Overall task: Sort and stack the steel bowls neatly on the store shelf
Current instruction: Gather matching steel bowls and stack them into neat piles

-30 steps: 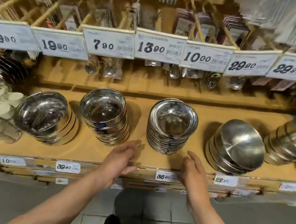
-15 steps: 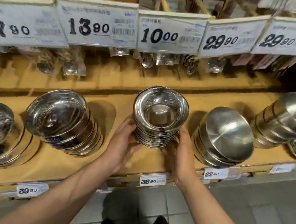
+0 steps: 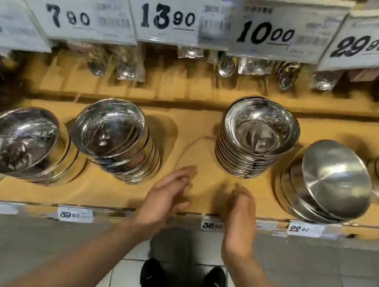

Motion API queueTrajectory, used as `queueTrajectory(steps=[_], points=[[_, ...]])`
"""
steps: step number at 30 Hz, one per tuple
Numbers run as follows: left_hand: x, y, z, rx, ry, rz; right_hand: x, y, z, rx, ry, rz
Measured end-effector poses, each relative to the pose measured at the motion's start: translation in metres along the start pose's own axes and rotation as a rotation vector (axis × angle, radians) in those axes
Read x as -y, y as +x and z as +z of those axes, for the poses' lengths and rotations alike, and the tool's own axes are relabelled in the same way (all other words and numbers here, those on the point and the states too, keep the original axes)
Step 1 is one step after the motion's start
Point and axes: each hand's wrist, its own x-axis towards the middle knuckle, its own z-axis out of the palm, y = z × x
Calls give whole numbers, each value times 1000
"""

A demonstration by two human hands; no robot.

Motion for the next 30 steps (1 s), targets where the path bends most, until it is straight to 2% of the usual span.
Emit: queueTrajectory(steps=[4, 7, 10, 14, 17, 19, 24, 30], points=[[18, -39, -83, -98, 29, -3, -21, -23, 46, 231, -150, -6], [9, -43, -135, -283, -9, 30, -18, -27, 83, 432, -116, -60], [-11, -31, -160, -382, -61, 102, -11, -28, 111, 470, -79, -23], [-35, -19, -154, -278, -81, 155, -9, -30, 130, 502, -32, 26], [-44, -11, -144, -206, -152, 151, -7, -31, 139, 513, -58, -23], [-45, -8, -140, -182, -193, 143, -4, -31, 139, 486, -2, -6], [-44, 7, -125, -61, -106, 189, 4, -16, 127, 422, 36, 1], [-54, 31, -78, 12, -30, 190, 19, 11, 101, 292, 101, -6]])
